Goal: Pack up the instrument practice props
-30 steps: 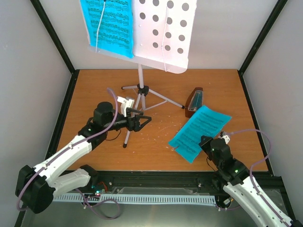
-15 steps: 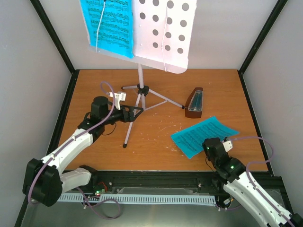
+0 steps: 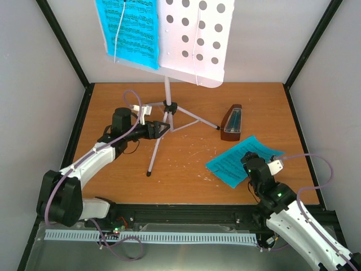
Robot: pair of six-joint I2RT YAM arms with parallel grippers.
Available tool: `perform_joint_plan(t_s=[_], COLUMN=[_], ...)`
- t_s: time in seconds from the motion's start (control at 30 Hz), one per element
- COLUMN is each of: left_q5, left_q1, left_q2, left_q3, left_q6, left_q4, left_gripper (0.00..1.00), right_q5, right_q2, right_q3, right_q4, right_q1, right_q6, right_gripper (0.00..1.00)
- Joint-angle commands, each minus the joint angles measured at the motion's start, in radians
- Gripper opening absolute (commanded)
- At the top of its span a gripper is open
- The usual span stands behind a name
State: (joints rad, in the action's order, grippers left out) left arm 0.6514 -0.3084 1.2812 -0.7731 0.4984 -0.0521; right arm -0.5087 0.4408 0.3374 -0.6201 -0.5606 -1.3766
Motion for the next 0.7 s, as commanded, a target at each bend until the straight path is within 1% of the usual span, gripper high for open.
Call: perform_joint_plan(t_s=[0.0, 0.1, 0.2, 0.37, 0.47, 0.57, 0.67], left_q5=[0.011, 0.007, 0.009, 0.028, 0.036, 0.047, 0.056], left_q1=[0.008, 0.008, 0.008, 0.008, 0.008, 0.008, 0.008], left_q2=[0.047, 0.092, 0.120, 0.138, 0.150, 0.164, 0.175], left_q3=[-0.065, -0.090, -0.104, -0.109, -0.110, -0.114, -0.109], left_q6=[-0.059, -0.075, -0.079, -0.086, -0.098, -0.109, -0.116], left_q4=[-0.025, -0.019, -0.028, -0.053, -0.059, -0.064, -0.079], left_gripper=[0.77, 0.72, 0.67, 0.58, 0.48, 0.36, 0.25], right_q5=[-0.179, -0.248, -0.292, -0.302, -0.289, -0.241, -0.218], right_q2=[-0.011, 0.040, 0.085, 0.100, 0.077, 0.047, 0.029], right_q3=[0.097, 0.180, 0.249, 0.285, 0.270, 0.261, 0.260], right_q4=[-0.118, -0.143, -0.136, -0.118, -0.074, -0.006, 0.023], right_q1=[-0.001, -0.001, -0.001, 0.000, -0.001, -0.001, -0.001], right_q6=[0.102, 0.197, 0.290, 0.356, 0.412, 0.486, 0.510], right_gripper=[0.88, 0.93, 0.96, 0.96, 0.96, 0.97, 0.97])
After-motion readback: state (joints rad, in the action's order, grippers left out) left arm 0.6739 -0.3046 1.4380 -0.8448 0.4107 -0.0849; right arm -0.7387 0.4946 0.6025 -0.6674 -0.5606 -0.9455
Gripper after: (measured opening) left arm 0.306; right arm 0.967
